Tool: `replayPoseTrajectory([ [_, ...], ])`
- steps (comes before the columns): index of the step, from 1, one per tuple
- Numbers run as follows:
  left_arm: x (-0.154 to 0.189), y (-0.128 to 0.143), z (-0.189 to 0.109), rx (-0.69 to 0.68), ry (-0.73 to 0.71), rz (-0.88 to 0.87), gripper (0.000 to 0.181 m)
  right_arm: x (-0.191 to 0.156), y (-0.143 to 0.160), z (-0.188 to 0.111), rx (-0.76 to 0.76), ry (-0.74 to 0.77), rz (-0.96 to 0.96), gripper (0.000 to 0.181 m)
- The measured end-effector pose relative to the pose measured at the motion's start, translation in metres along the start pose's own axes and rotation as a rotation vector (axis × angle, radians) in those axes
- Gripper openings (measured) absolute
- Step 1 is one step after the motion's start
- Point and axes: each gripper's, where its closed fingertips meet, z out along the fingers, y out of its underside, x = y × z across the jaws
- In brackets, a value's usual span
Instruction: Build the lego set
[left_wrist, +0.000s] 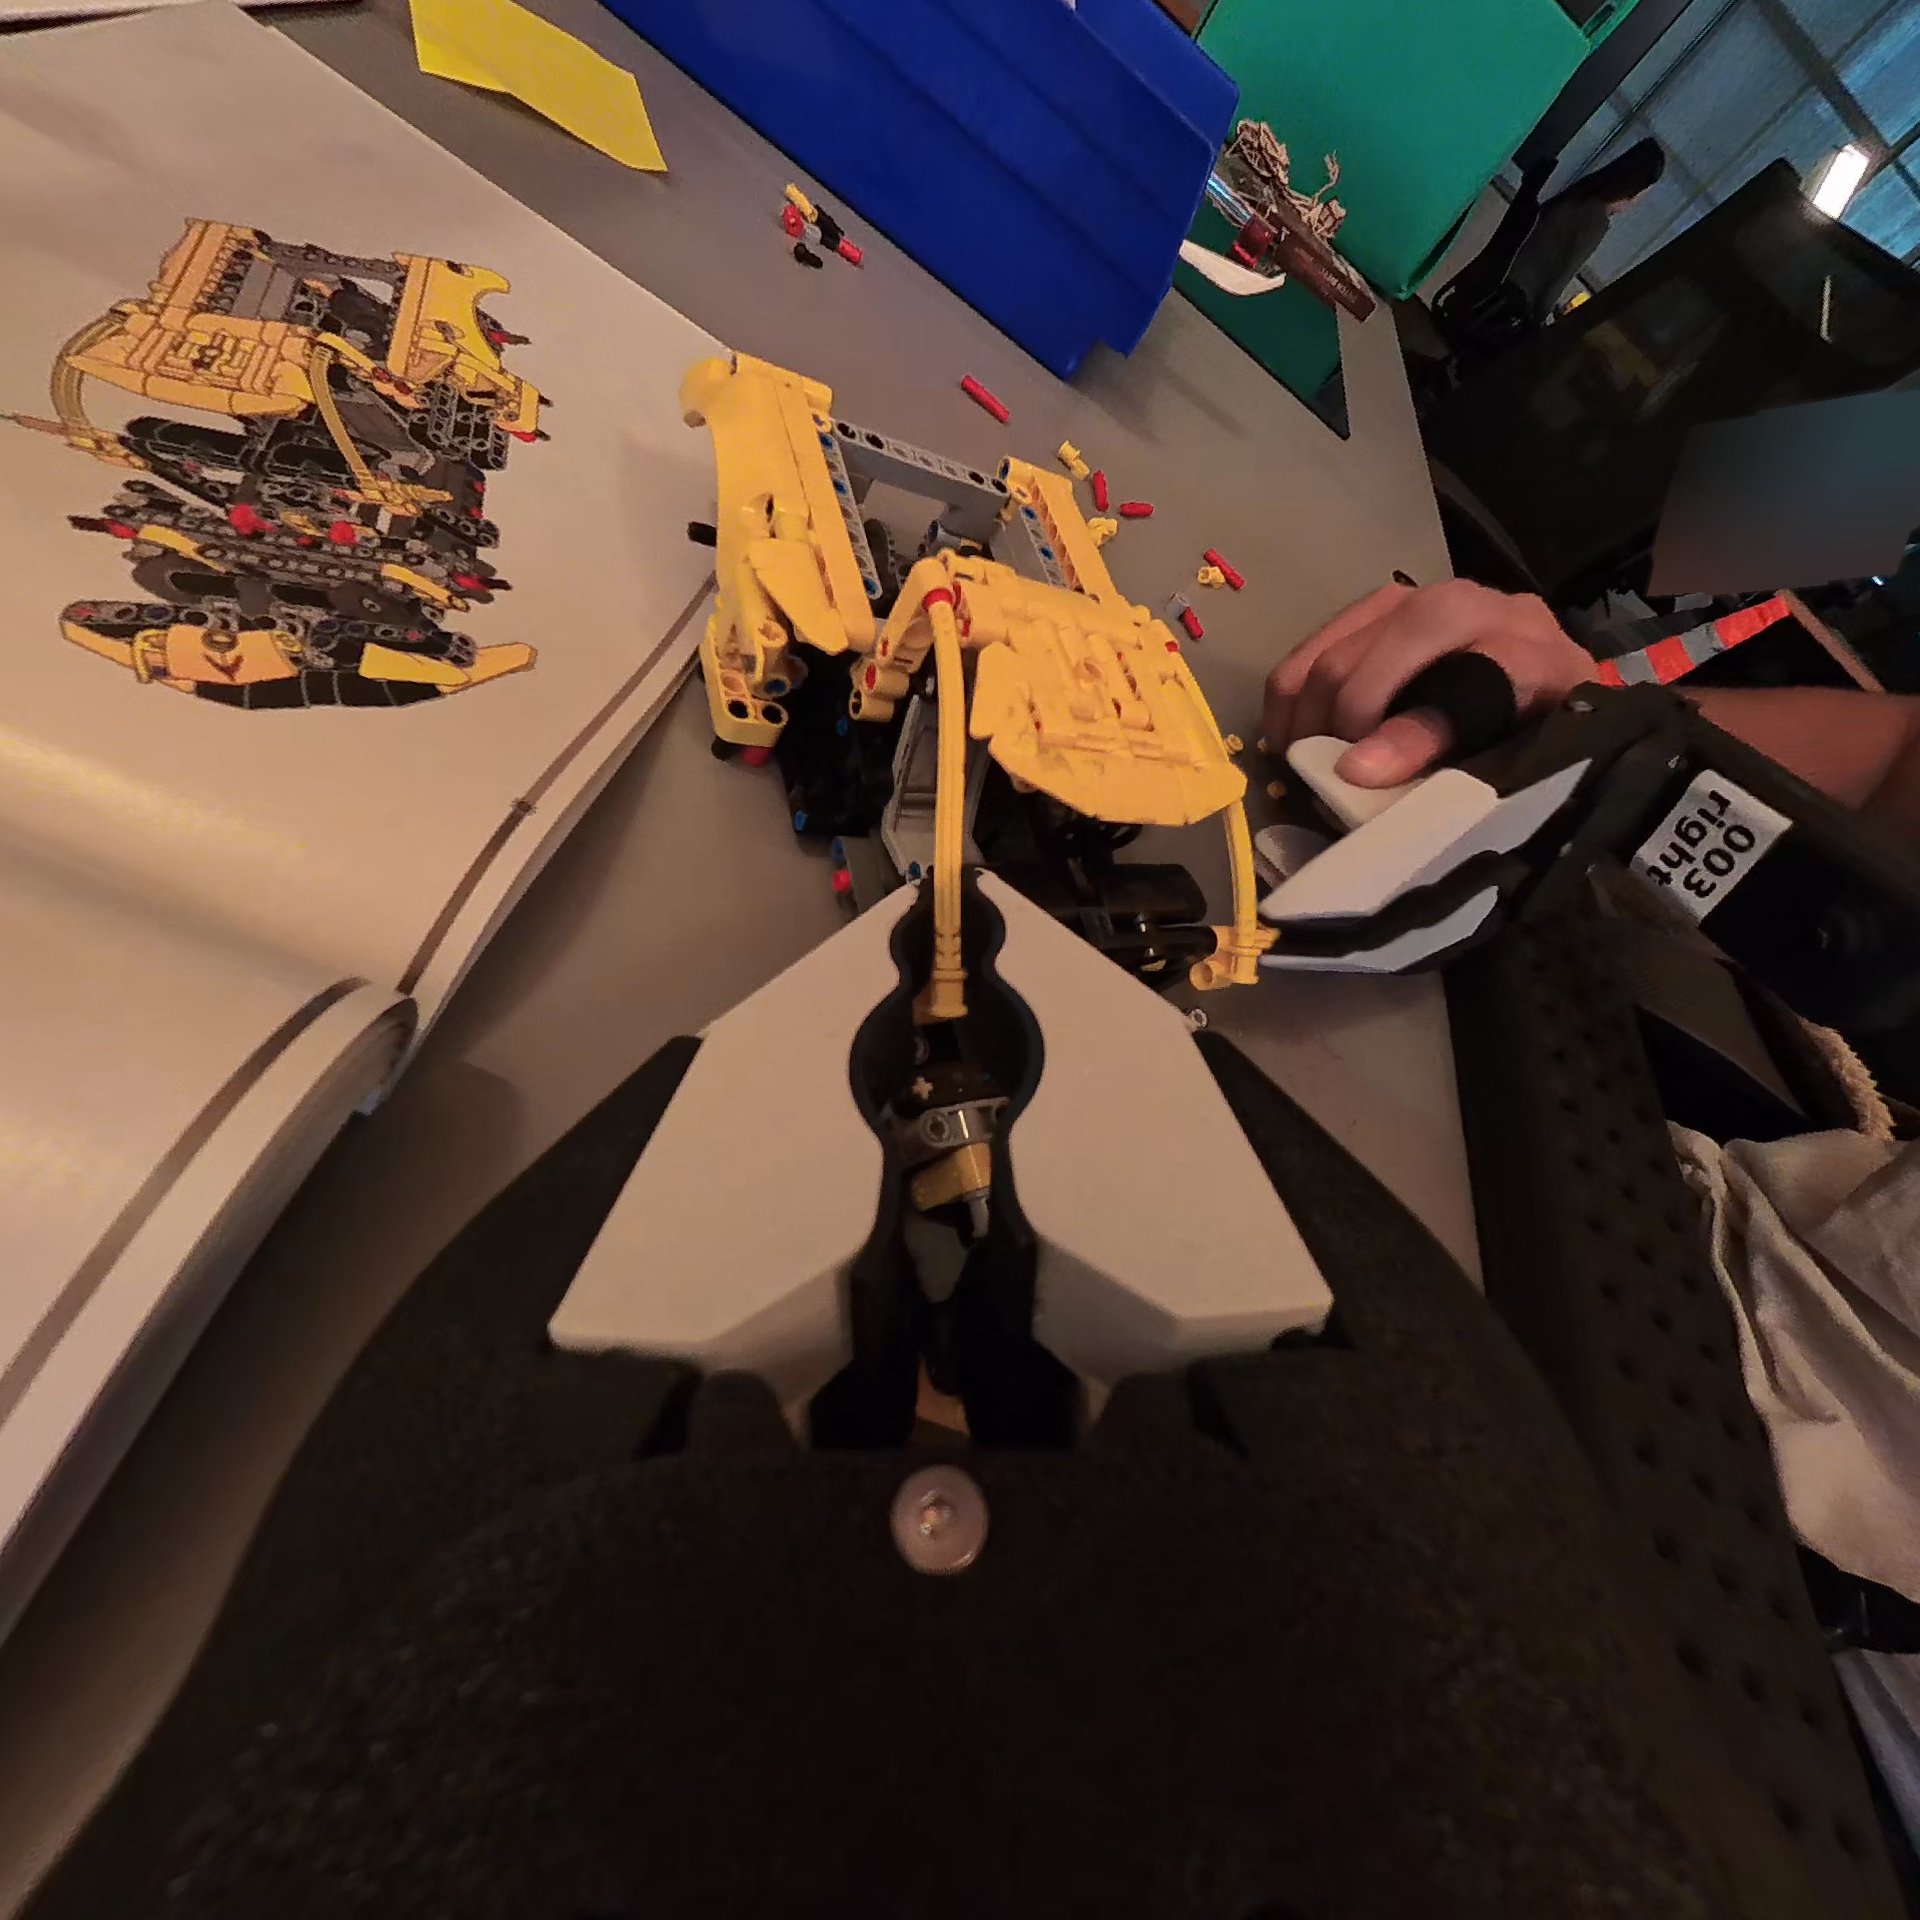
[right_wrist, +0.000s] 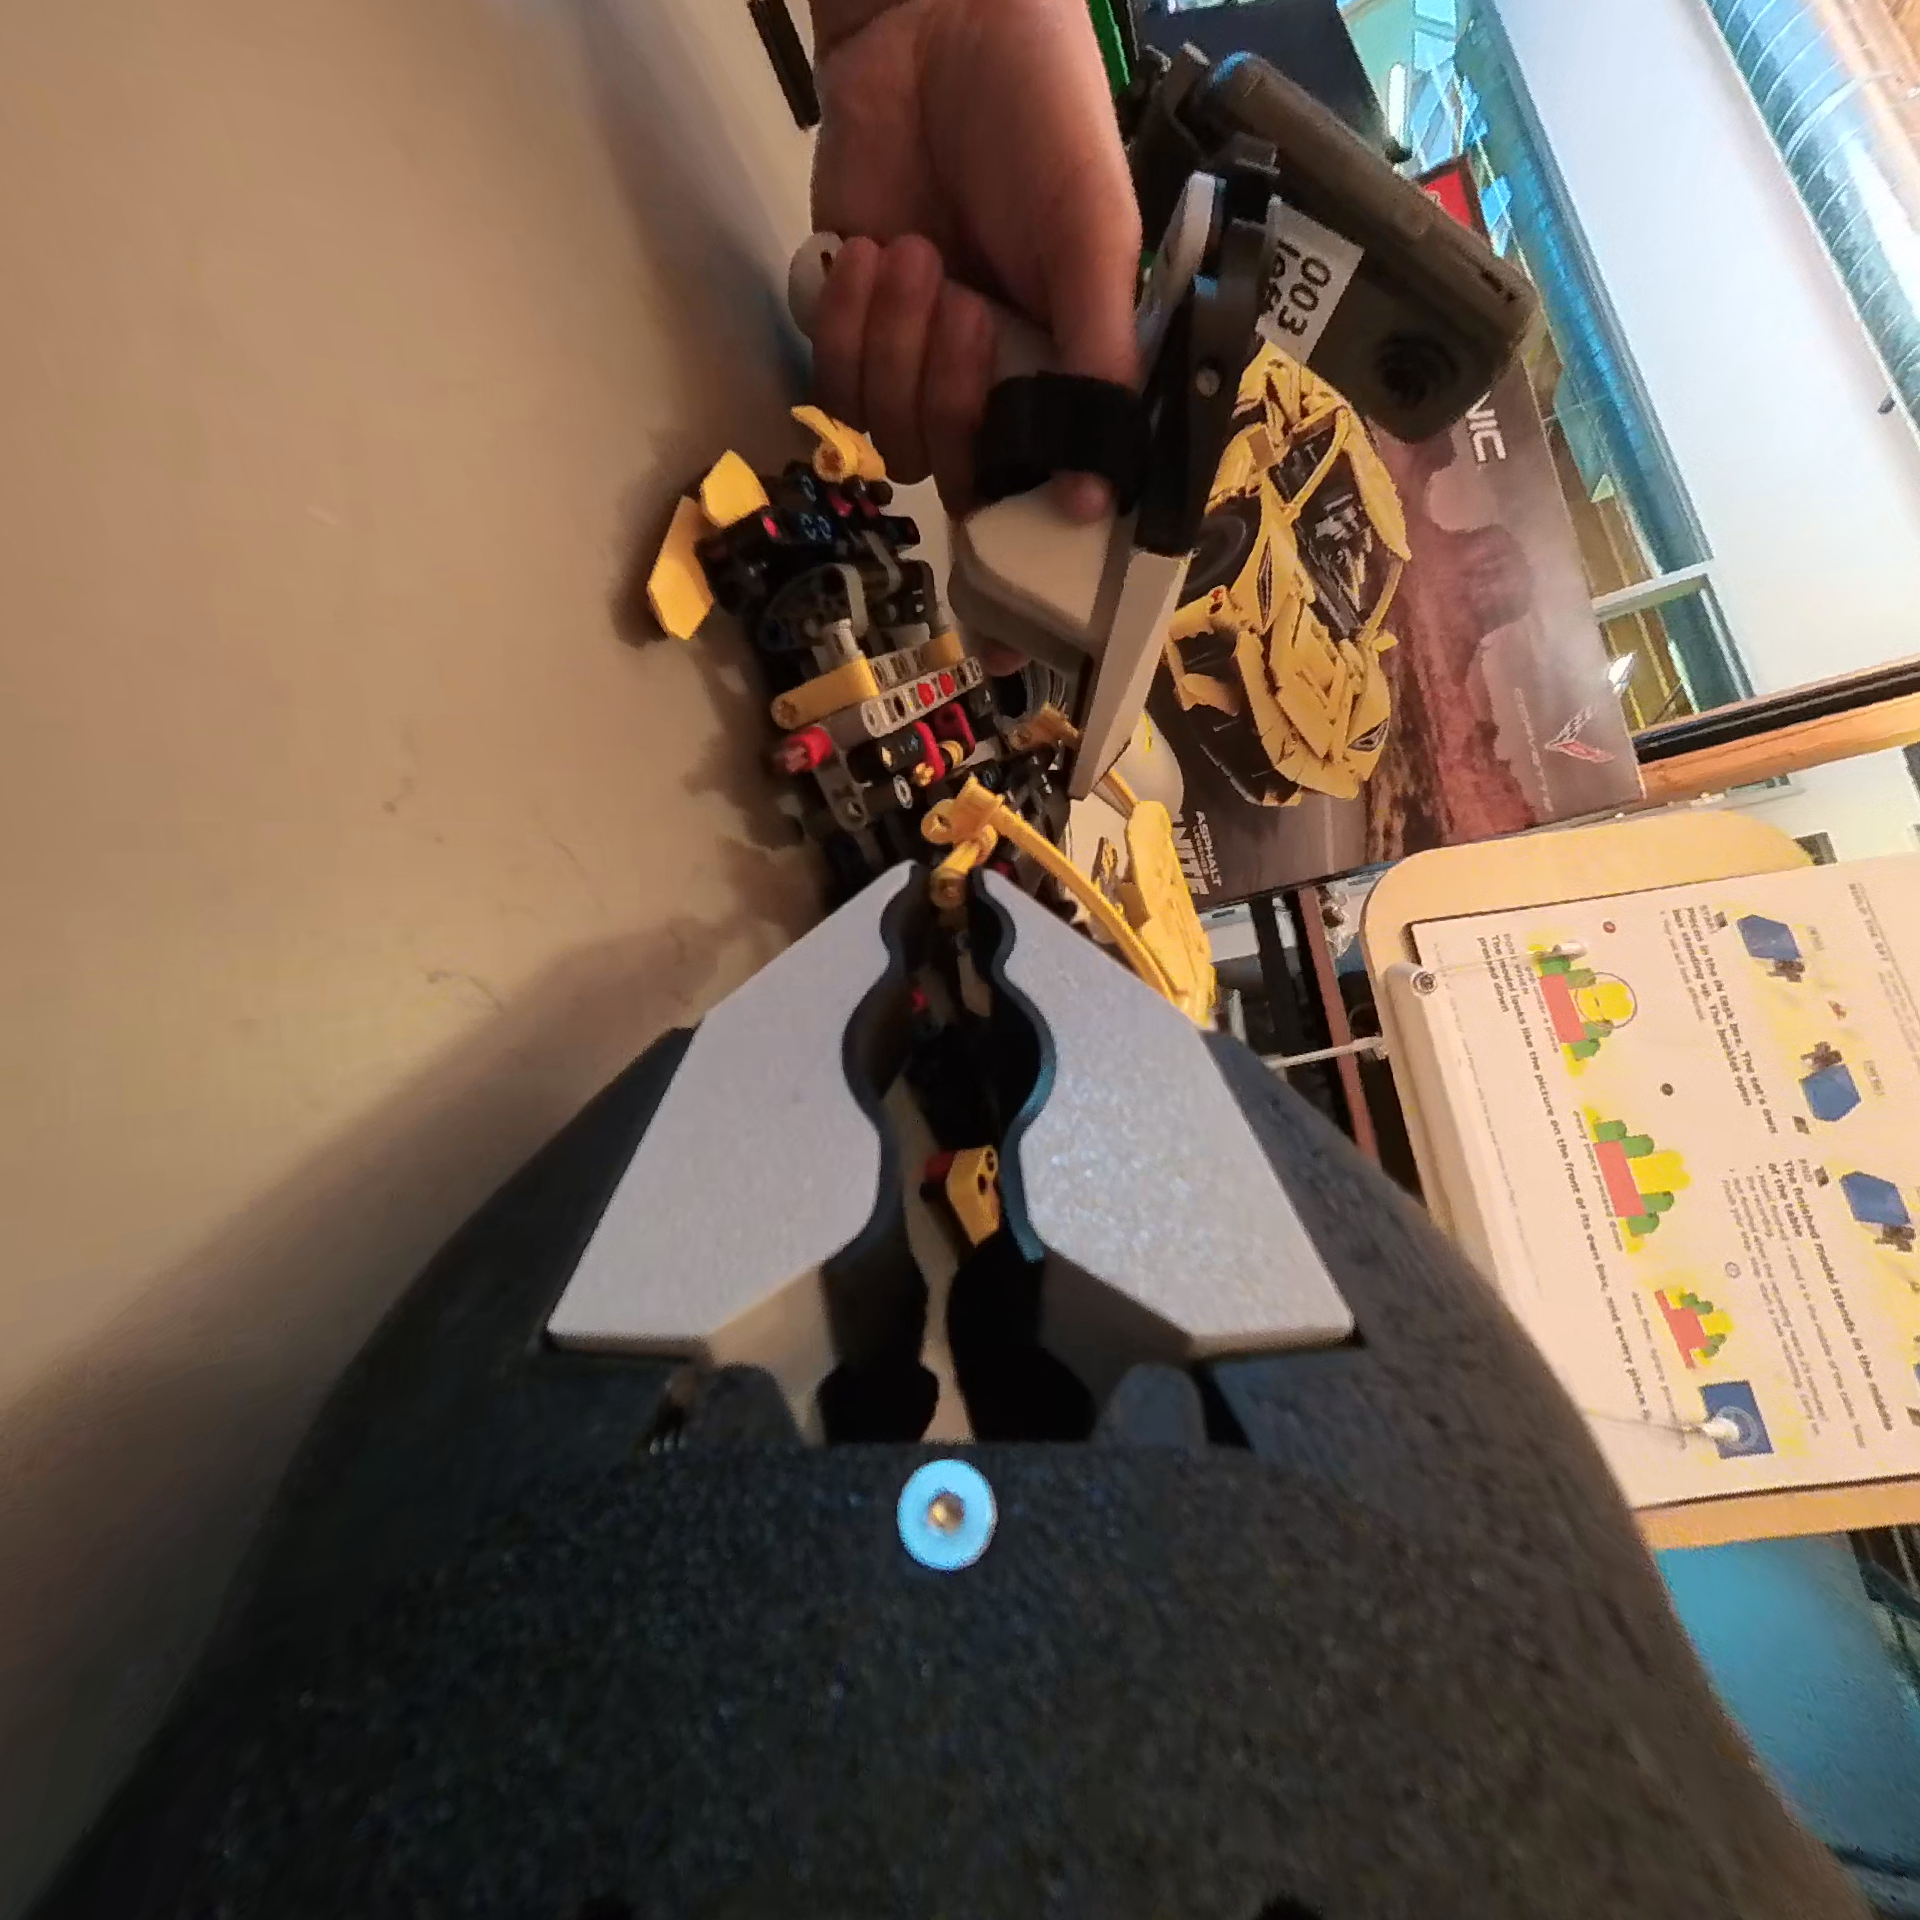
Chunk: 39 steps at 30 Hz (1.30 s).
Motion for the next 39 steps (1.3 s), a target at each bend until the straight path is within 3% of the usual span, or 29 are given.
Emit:
replayPoseTrajectory([
  [9, 0.000, 0.000, -0.001, -0.004, -0.001, 0.003, 0.004, -0.006, 0.008, 0.001, -0.097, -0.058, 0.055, 0.005],
  [14, 0.000, 0.000, -0.001, -0.001, -0.009, 0.005, 0.004, -0.004, 0.000, -0.001, -0.238, -0.058, 0.382, 0.005],
  [20, 0.000, 0.000, -0.001, 0.000, -0.028, 0.008, 0.004, -0.003, -0.002, -0.001, -0.399, 0.019, 0.615, 0.005],
  [39, 0.000, 0.000, -0.001, 0.006, -0.021, -0.003, 0.004, -0.001, -0.002, 0.002, -0.383, 0.054, 0.569, 0.005],
])
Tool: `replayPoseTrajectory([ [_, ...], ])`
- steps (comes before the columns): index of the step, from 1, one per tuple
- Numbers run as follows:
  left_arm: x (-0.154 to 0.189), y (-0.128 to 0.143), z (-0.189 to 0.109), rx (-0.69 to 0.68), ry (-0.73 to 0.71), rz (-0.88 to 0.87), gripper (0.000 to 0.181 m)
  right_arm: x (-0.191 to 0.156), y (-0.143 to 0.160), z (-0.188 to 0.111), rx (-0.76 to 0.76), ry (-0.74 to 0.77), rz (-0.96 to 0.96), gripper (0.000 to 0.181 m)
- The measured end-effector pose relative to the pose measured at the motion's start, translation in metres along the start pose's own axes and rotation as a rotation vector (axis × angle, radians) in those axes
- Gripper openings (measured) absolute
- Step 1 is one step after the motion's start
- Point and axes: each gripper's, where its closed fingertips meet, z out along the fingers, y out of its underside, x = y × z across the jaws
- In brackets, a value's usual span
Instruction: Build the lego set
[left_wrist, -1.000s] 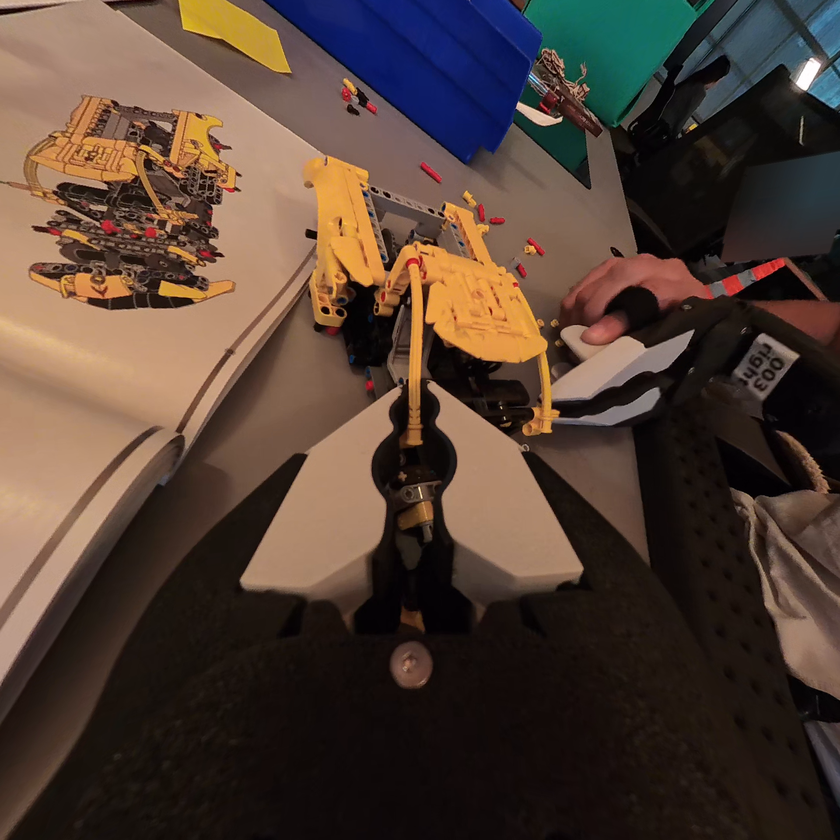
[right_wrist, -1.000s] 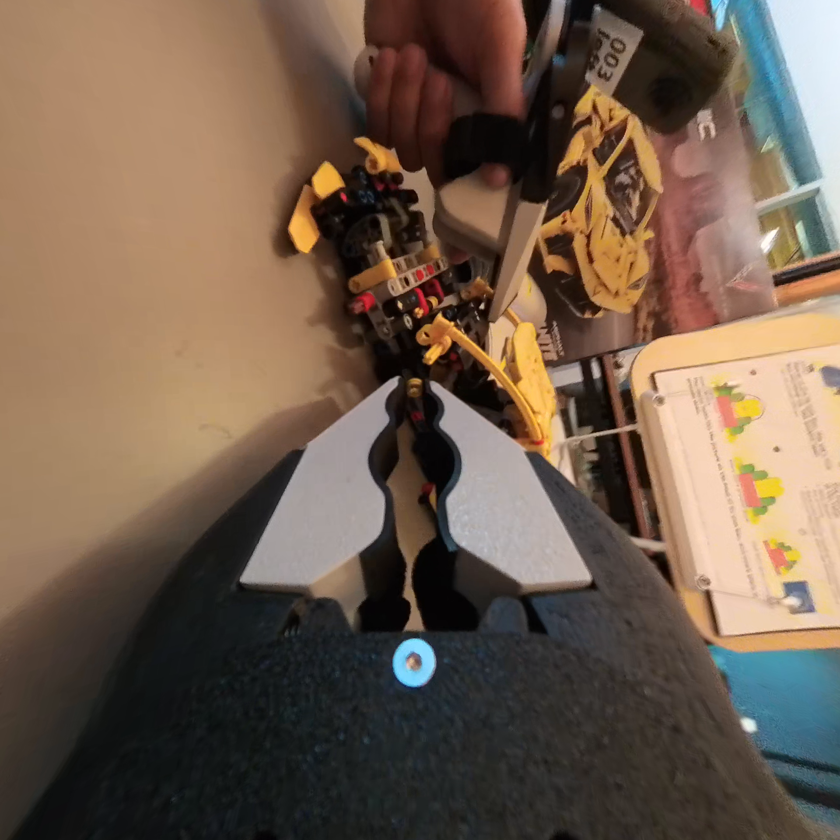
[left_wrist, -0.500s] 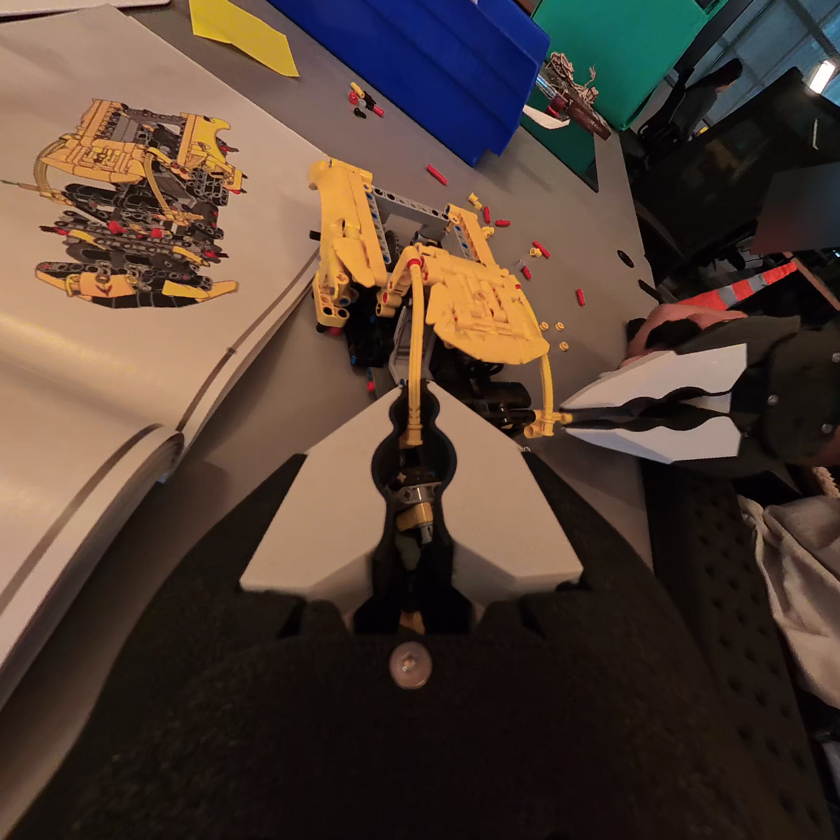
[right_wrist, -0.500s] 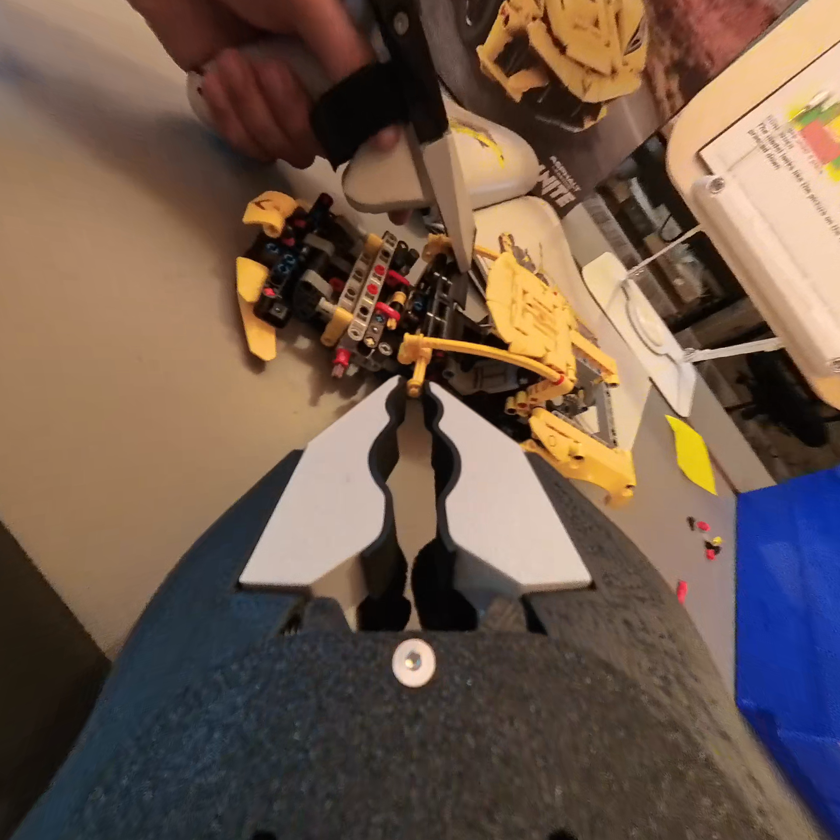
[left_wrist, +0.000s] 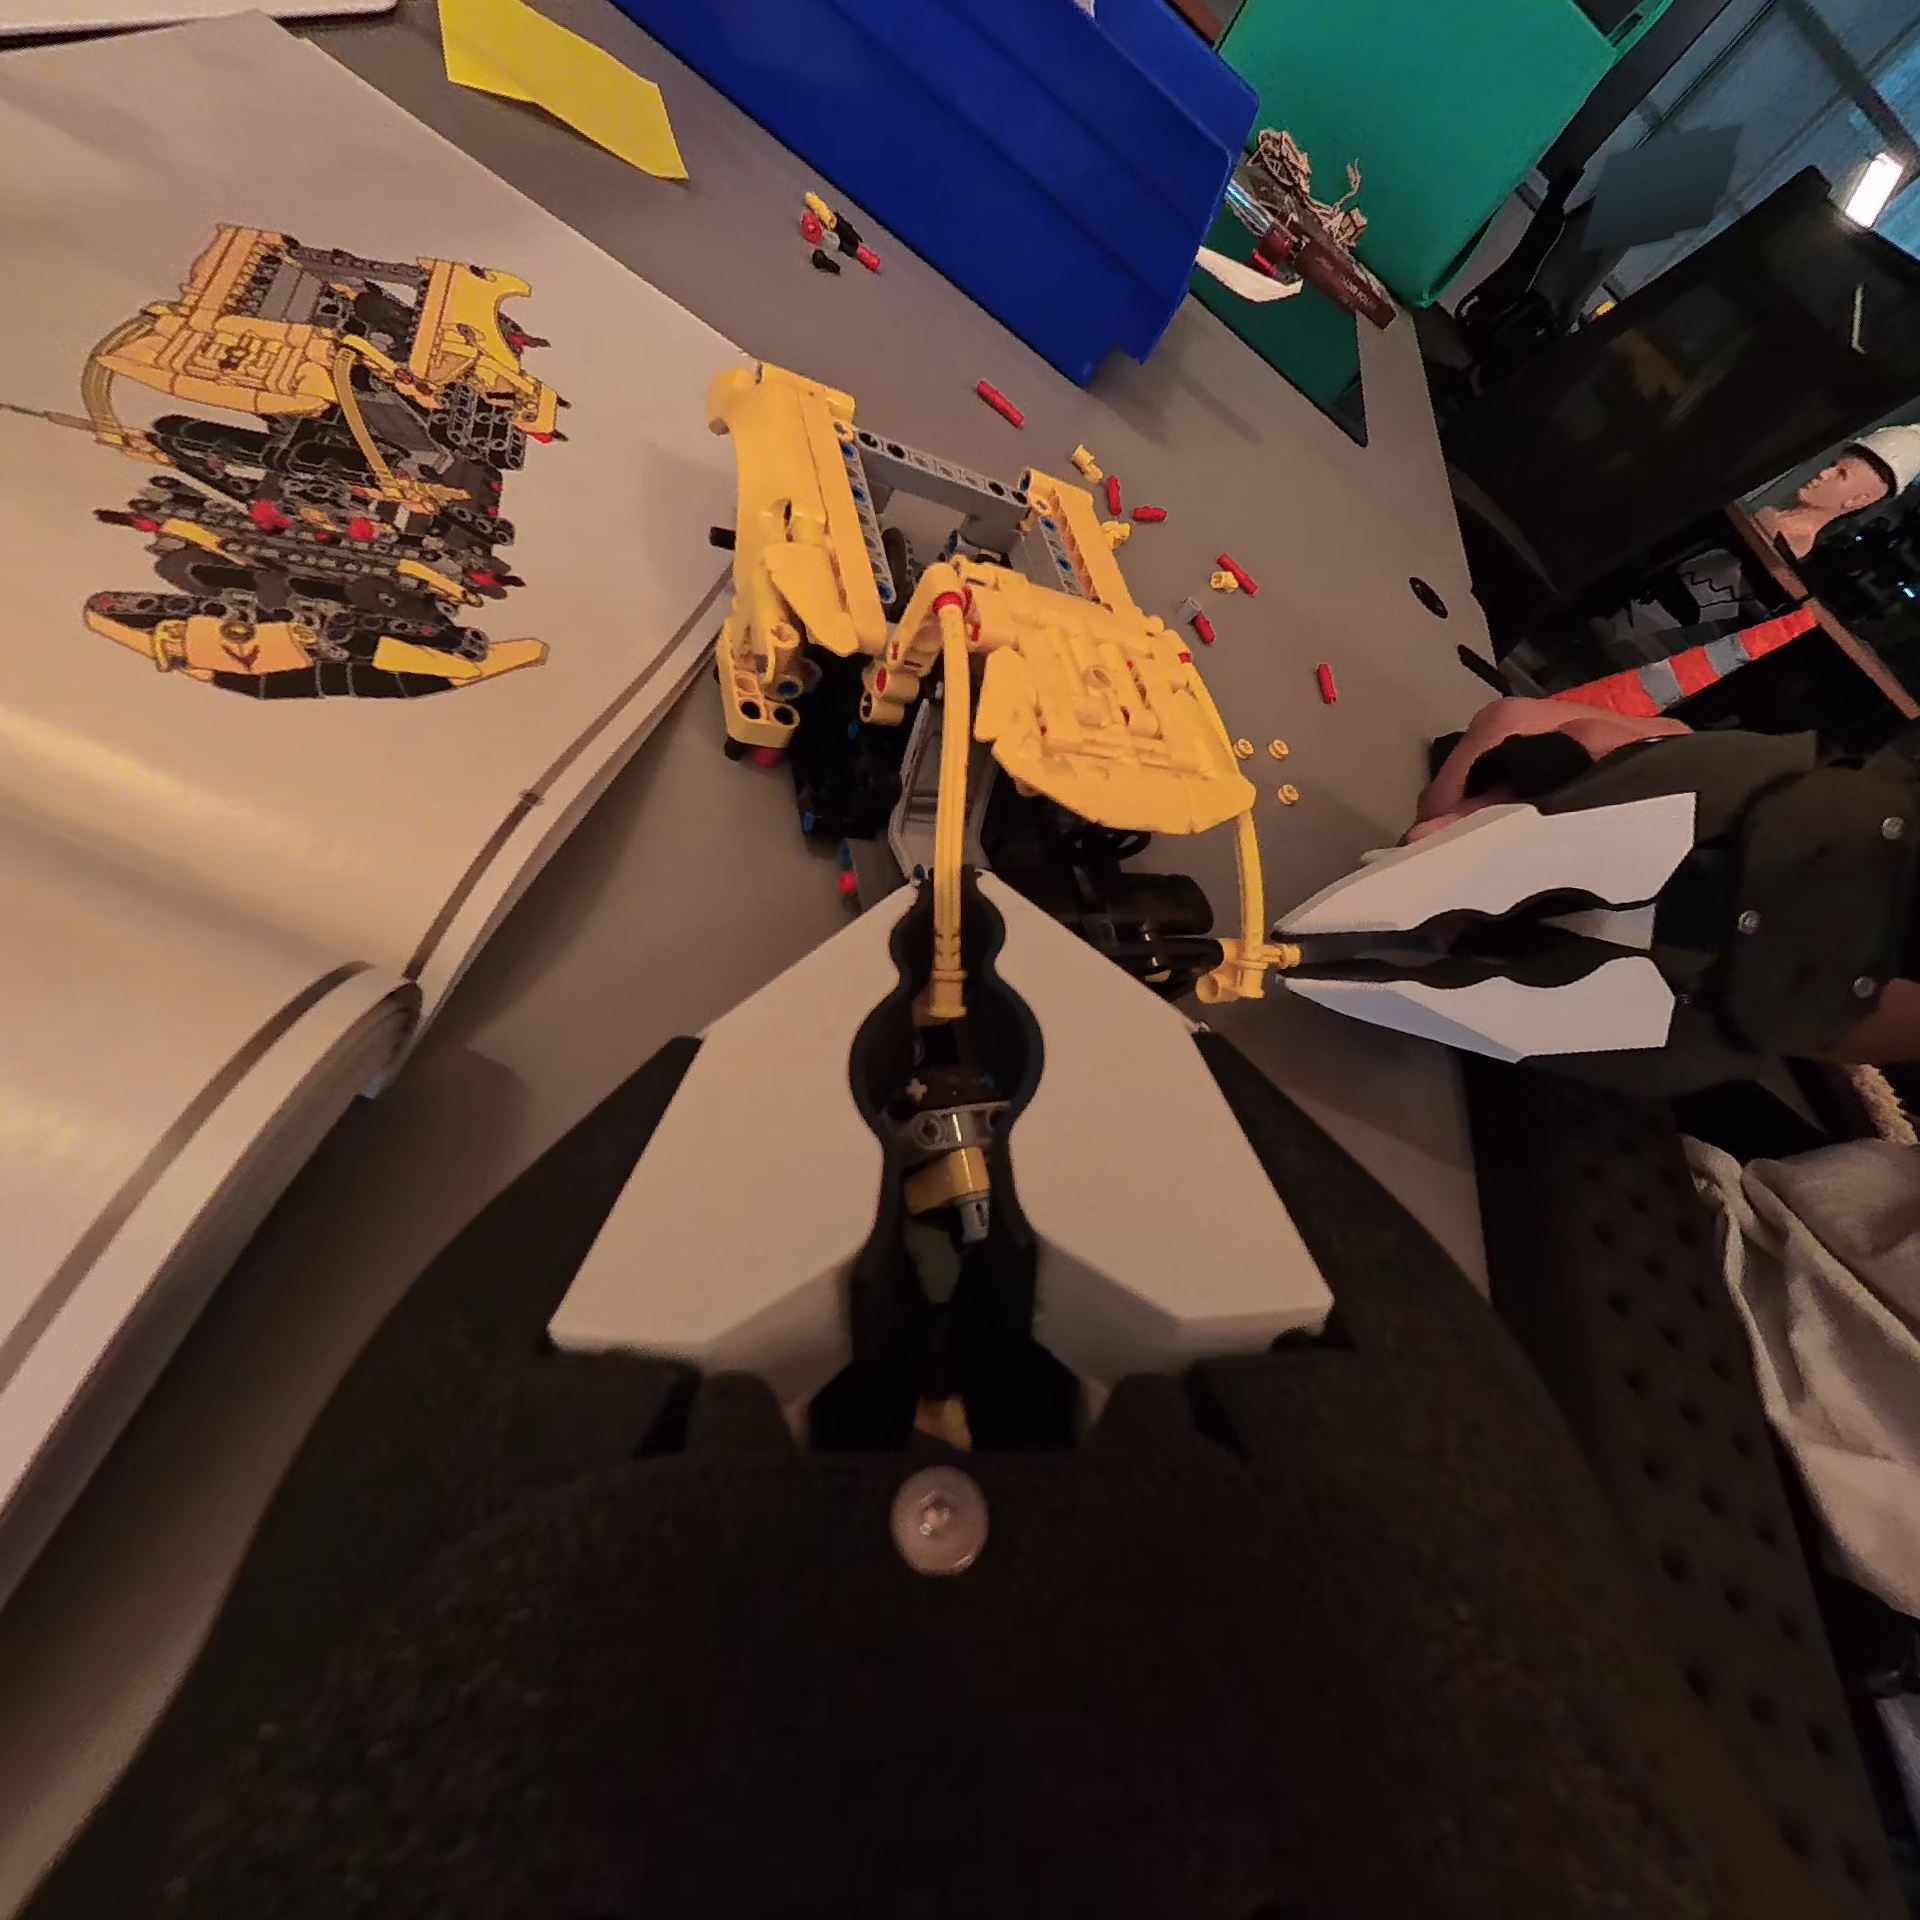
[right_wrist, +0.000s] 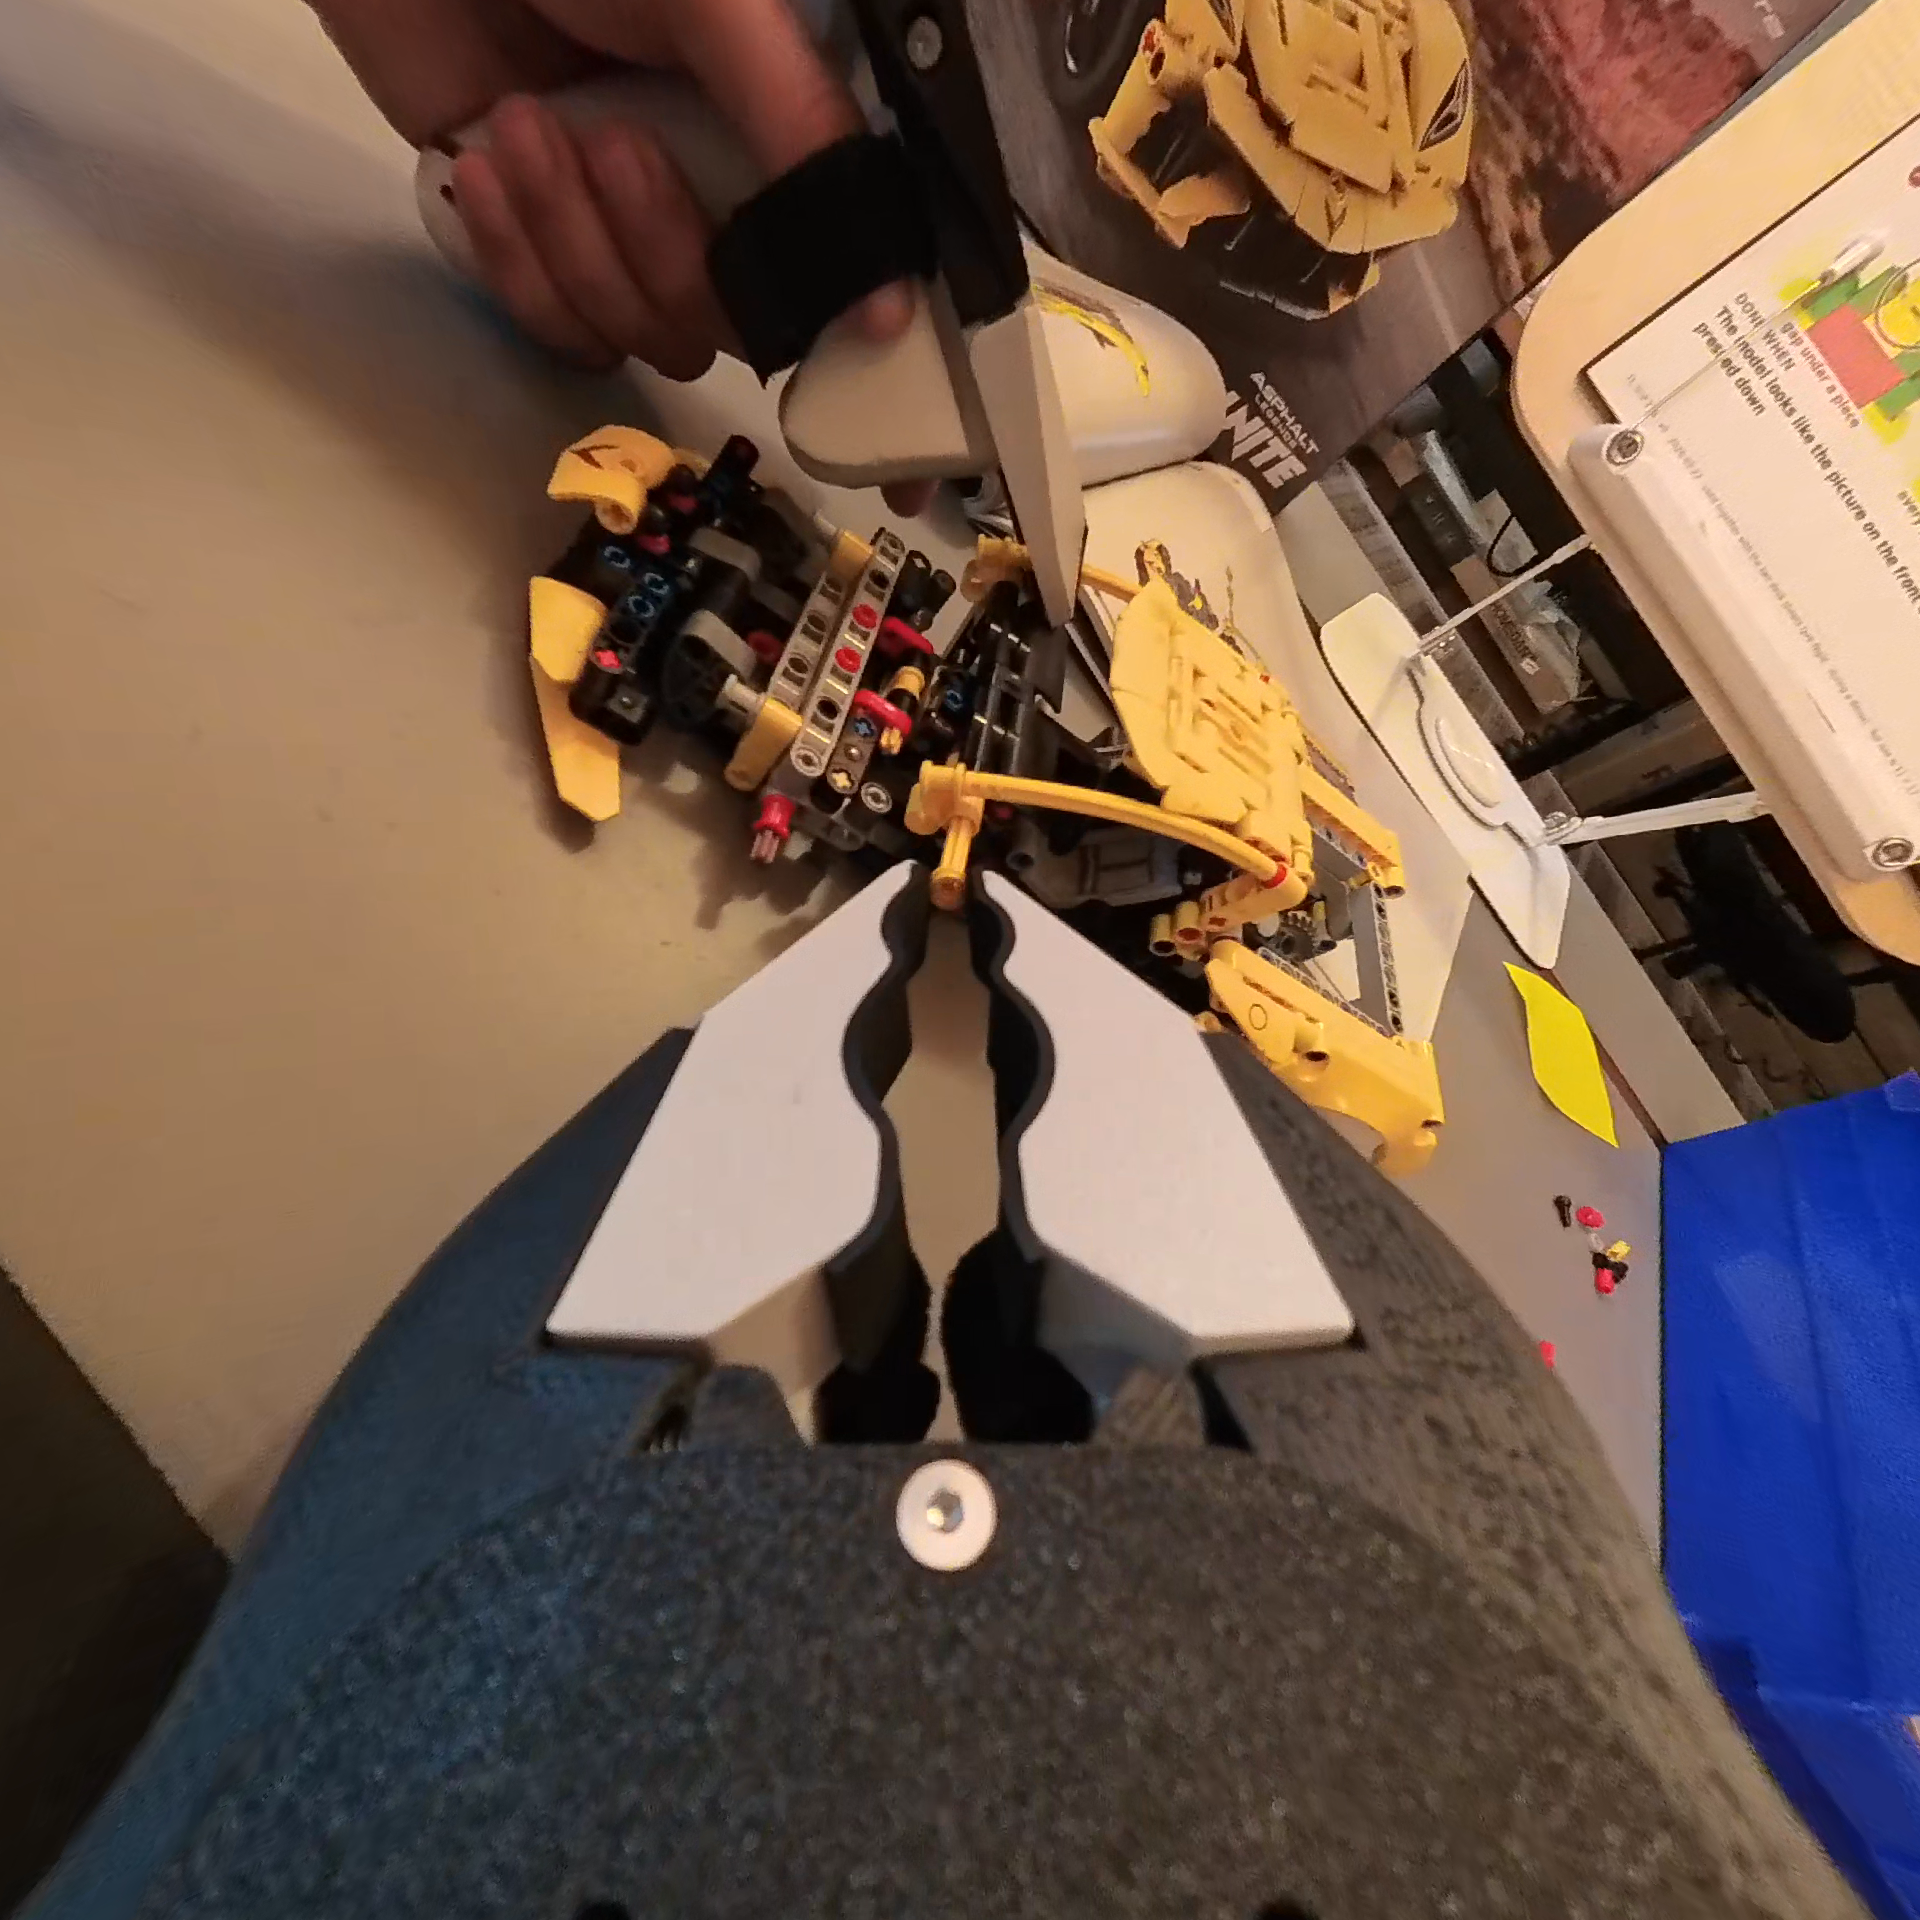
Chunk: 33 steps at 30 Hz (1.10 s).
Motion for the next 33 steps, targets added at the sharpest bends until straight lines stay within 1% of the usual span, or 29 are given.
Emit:
replayPoseTrajectory([
  [8, -0.0006, -0.0004, 0.0000, 0.005, -0.007, -0.004, 0.004, -0.0013, 0.0010, 0.0017, 0.006, -0.038, 0.063, 0.006],
  [18, -0.0006, -0.0003, -0.0001, 0.002, -0.012, 0.003, 0.004, -0.0015, 0.0031, 0.0047, -0.010, -0.054, 0.073, 0.006],
  [21, 0.0003, 0.0003, 0.0000, -0.004, -0.020, 0.028, 0.004, -0.0027, 0.0032, 0.0037, -0.047, -0.101, 0.159, 0.006],
  [24, 0.0004, 0.0002, 0.0000, -0.003, -0.036, 0.053, 0.004, -0.0032, 0.0034, 0.0033, -0.138, -0.173, 0.228, 0.005],
  [26, 0.0002, 0.0002, -0.0001, -0.003, -0.036, 0.046, 0.004, -0.0041, 0.0036, 0.0033, -0.206, -0.232, 0.322, 0.005],
  [28, 0.0001, 0.0000, -0.0001, -0.001, -0.040, 0.040, 0.004, -0.0048, 0.0041, 0.0037, -0.242, -0.275, 0.408, 0.005],
  [30, -0.0006, -0.0003, -0.0001, 0.005, -0.049, 0.034, 0.004, -0.0049, 0.0040, 0.0042, -0.258, -0.269, 0.467, 0.005],
  [33, -0.0011, -0.0006, -0.0004, 0.011, -0.058, 0.025, 0.004, -0.0050, 0.0038, 0.0051, -0.255, -0.182, 0.496, 0.005],
])
